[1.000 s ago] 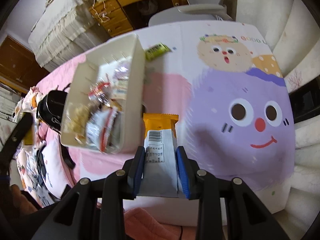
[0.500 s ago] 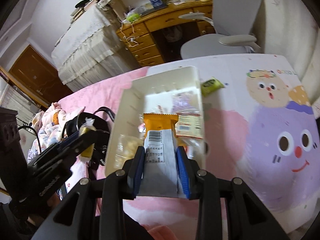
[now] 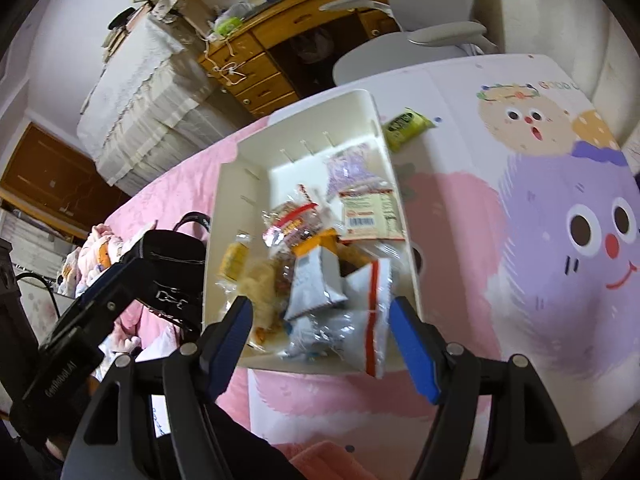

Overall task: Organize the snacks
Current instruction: 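Carry the candy and bar into the tray and open both grippers, then reach the right gripper to the green wafer pack and grasp it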

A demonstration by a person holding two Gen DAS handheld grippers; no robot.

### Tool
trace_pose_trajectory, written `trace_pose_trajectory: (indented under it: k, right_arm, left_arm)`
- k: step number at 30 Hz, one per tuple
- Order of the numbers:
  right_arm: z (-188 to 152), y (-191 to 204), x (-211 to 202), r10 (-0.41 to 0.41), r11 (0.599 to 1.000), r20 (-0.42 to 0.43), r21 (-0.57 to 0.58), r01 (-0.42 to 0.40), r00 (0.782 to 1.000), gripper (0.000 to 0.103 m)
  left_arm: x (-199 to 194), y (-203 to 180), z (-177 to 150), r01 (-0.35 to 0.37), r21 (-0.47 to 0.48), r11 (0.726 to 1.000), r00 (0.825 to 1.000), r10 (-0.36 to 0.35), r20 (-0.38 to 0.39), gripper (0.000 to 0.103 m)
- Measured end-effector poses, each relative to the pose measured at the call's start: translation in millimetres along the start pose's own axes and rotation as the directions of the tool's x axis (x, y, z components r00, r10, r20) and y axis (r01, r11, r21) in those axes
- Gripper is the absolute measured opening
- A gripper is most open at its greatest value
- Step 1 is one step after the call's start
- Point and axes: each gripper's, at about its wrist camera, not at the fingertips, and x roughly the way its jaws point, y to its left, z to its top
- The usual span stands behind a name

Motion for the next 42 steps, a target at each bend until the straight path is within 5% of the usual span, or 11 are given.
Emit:
trace_pose_trajectory:
  k: [24, 35, 42]
  right_arm:
    - [-40.2, -103.9, -11.3, -0.209, 0.967, -0.101, 0.125, 0.221, 0.973, 0.071]
    - [20.2, -146.3, 0.8, -0.228, 0.969, 0.003, -0.1, 0.227, 0.974, 0.071]
    - [77.6, -159.2, 34.2, -0.164, 0.929, 0.109, -0.319, 0.19, 0.981, 0.071]
  left_arm:
    - [43.5, -77.7, -47.7, -0.01, 0.045, 0.999, 0.975, 0.019, -0.22, 0.083]
    - [70.3, -116.1, -32.2, -0.074, -0.043, 0.996, 0.969, 0.062, -0.24, 0.083]
    - [94.4, -123.6, -25.0, -0.165, -0.084, 0.983, 0.948, 0.134, -0.29, 0.083]
